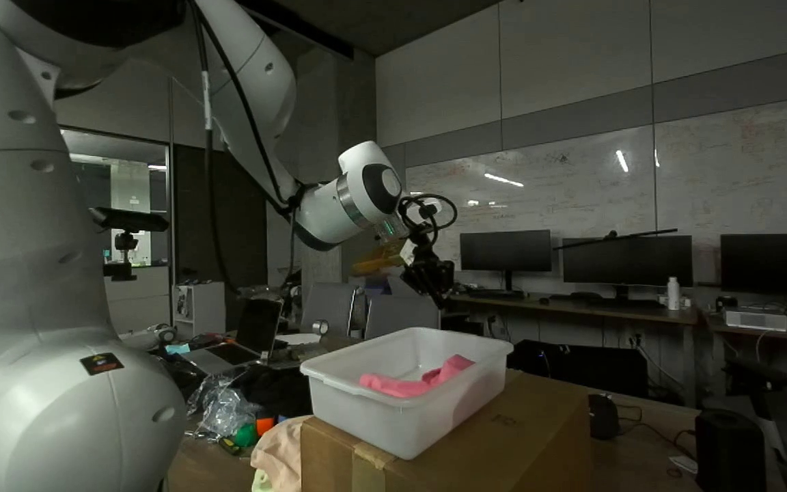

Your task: Remove the yellow towel and peach t-shirt from the white storage bin and place them on the table

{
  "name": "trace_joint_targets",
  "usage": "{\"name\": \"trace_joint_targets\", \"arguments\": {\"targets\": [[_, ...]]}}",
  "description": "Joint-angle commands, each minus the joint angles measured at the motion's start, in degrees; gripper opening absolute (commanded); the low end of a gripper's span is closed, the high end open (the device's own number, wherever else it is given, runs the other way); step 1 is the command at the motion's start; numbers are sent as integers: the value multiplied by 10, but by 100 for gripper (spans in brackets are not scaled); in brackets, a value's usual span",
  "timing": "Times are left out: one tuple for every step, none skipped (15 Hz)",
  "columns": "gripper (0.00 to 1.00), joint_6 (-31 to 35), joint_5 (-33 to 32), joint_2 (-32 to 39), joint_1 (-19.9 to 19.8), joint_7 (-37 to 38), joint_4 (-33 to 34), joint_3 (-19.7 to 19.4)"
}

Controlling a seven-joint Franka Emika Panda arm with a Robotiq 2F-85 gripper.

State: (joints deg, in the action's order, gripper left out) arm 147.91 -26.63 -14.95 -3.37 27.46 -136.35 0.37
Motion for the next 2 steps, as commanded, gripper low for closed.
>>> {"name": "trace_joint_targets", "arguments": {"targets": [[19, 2, 10, -1, -18, -8, -1, 18], [18, 3, 10, -1, -19, -9, -2, 18]]}}
